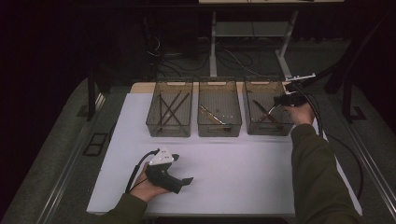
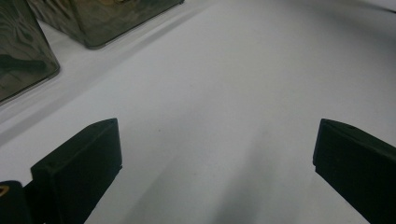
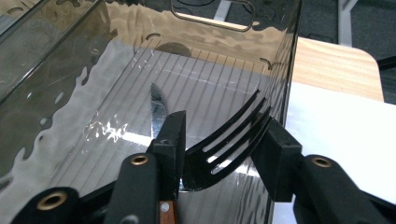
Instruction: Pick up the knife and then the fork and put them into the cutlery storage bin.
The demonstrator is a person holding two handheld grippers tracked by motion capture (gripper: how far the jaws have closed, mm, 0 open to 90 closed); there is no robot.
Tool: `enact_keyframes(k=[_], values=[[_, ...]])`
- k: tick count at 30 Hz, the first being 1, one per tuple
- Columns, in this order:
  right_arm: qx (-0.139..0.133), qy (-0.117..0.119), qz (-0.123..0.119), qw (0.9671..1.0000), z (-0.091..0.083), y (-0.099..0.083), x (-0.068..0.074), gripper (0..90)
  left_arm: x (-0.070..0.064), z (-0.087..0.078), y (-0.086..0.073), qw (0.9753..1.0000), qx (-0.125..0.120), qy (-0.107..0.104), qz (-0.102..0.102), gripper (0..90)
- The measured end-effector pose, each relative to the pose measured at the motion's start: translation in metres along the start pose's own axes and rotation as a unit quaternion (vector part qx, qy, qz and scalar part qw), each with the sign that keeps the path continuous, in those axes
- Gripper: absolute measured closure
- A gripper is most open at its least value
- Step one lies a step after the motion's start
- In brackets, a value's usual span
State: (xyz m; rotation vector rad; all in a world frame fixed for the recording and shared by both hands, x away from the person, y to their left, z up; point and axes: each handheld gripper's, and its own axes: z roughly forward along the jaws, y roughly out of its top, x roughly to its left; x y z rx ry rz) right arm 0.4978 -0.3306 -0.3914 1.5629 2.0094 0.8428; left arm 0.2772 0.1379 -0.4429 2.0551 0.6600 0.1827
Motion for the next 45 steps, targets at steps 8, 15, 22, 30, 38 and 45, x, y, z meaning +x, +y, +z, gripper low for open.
enact_keyframes(k=[8,15,22,30,38,45], values=[[-0.013,-0.002,-0.002,0.9999,-0.004,0.0,0.001,52.0,0.0,0.0,0.0,1.0,0.001,-0.001,0.002,0.0],[-0.02,0.012,0.006,0.9997,-0.007,-0.003,-0.003,48.9,0.0,0.0,0.0,1.0,0.002,-0.001,0.003,0.0],[-0.028,0.009,0.0,0.9996,-0.016,-0.003,-0.005,43.8,0.0,0.001,0.001,1.0,0.003,-0.001,0.004,0.0],[-0.039,0.018,-0.009,0.999,-0.03,-0.006,-0.008,40.3,0.0,0.003,0.001,1.0,0.005,-0.002,0.006,0.0],[-0.06,0.07,-0.013,0.9956,-0.056,-0.018,-0.004,35.7,0.0,0.002,0.002,1.0,0.005,-0.002,0.007,0.0],[-0.075,0.111,-0.029,0.9906,-0.079,-0.033,0.013,28.2,-0.001,-0.002,0.003,0.9999,0.004,-0.002,0.014,0.0]])
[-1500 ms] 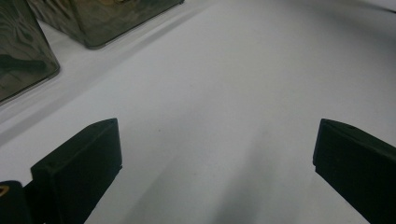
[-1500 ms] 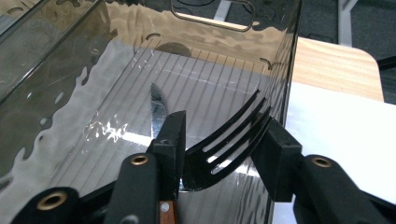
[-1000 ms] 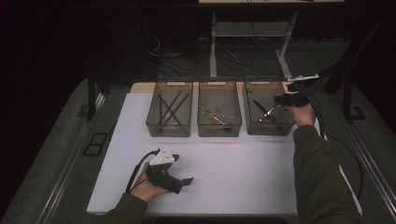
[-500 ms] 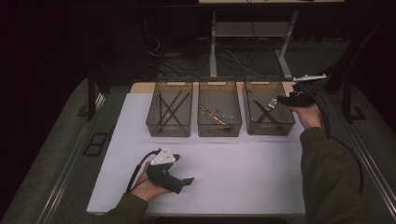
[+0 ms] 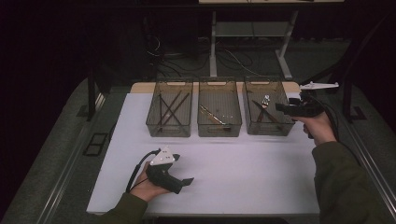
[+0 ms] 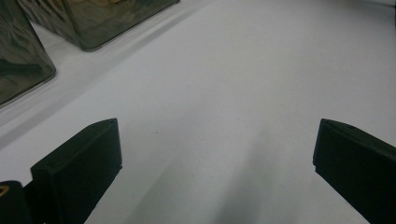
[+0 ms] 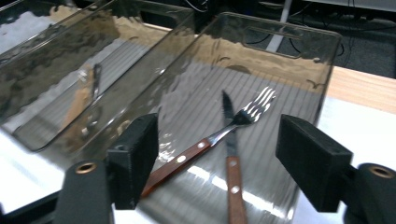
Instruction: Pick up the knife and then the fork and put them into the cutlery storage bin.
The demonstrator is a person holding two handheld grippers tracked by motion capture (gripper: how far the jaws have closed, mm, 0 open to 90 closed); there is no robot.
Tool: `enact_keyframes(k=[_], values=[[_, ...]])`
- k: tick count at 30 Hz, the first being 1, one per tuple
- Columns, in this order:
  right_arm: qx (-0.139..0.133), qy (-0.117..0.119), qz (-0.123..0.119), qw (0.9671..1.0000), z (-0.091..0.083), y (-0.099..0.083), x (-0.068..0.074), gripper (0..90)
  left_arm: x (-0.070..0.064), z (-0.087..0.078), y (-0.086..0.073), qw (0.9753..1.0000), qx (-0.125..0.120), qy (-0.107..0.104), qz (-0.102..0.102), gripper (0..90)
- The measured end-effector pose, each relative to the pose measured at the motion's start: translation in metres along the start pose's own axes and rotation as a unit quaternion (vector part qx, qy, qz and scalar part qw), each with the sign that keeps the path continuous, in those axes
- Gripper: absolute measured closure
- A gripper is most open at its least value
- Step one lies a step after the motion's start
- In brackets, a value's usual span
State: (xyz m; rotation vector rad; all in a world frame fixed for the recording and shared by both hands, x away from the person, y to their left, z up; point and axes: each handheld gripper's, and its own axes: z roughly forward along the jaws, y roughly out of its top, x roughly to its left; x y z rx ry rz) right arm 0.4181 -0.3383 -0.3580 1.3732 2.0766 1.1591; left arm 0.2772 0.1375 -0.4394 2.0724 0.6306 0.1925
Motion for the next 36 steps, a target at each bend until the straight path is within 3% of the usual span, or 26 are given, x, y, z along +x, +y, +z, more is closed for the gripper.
enact_keyframes(k=[5,10,20,36], values=[[-0.014,0.028,0.0,0.9995,-0.011,-0.009,0.013,24.7,0.001,-0.002,0.001,1.0,-0.001,-0.008,0.0,0.0],[-0.026,0.032,-0.016,0.999,-0.021,-0.019,0.026,20.1,0.004,-0.005,0.001,0.9999,0.001,-0.011,0.004,0.0],[-0.038,0.067,-0.029,0.9966,-0.032,-0.048,0.053,17.7,0.008,-0.008,0.0,0.9999,0.005,-0.011,0.003,0.2],[-0.037,0.091,-0.045,0.9942,-0.03,-0.1,0.079,17.4,0.005,-0.009,0.0,0.9999,0.006,-0.011,0.006,0.6]])
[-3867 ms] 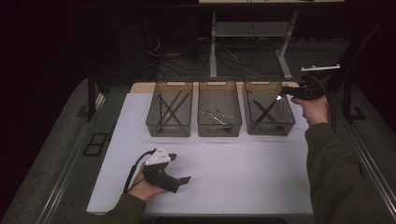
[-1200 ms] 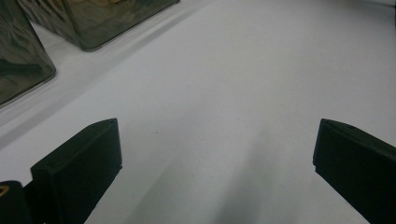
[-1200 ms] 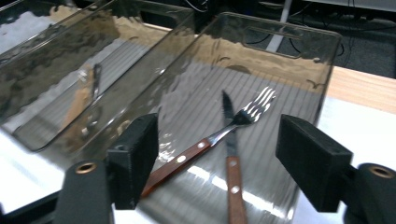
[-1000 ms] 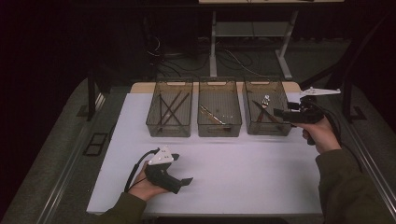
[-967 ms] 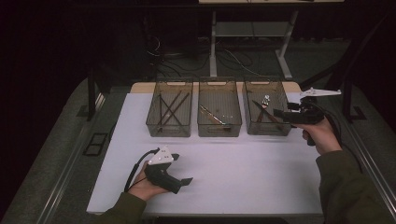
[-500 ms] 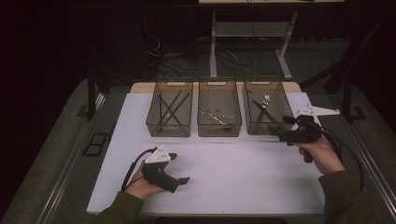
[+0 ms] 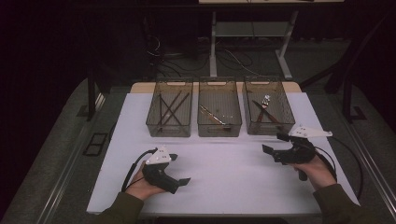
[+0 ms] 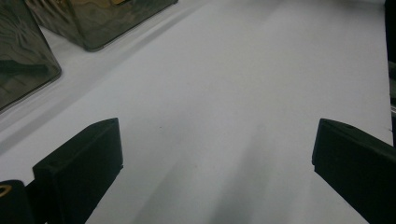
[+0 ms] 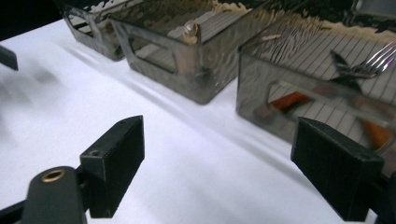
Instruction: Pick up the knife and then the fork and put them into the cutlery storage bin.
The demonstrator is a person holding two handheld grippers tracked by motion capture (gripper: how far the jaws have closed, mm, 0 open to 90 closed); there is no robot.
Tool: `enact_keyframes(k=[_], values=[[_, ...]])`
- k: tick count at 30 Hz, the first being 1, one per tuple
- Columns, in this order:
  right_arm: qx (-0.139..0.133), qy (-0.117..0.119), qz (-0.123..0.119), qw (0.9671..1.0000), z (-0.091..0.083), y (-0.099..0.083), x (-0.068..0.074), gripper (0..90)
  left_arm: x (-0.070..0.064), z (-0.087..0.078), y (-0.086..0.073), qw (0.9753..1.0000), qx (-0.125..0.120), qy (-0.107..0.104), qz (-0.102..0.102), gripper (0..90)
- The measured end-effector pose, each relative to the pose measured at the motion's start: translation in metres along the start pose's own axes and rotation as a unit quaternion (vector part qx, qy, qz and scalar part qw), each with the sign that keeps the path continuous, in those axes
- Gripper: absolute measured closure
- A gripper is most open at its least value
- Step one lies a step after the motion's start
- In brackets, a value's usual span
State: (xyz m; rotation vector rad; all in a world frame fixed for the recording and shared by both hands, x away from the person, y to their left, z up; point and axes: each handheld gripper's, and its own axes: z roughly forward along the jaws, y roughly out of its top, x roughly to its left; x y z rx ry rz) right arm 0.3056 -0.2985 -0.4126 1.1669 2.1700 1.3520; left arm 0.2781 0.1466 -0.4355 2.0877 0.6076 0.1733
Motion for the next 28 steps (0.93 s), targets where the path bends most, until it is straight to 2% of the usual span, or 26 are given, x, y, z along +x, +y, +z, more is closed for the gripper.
enact_keyframes(k=[6,12,23,28], values=[[-0.004,0.019,0.008,0.9998,0.001,-0.019,0.009,17.3,0.0,-0.001,0.0,1.0,-0.002,-0.001,-0.001,0.7],[0.013,0.038,0.003,0.9992,0.001,-0.032,0.02,17.3,0.0,-0.001,0.0,1.0,-0.002,-0.001,-0.001,0.8],[0.033,0.049,-0.023,0.998,-0.009,-0.047,0.032,17.3,-0.001,0.0,0.0,1.0,-0.003,-0.001,-0.005,1.0],[0.042,0.051,-0.033,0.9973,-0.01,-0.05,0.033,17.3,-0.001,0.0,0.0,1.0,-0.003,-0.001,-0.005,1.2]])
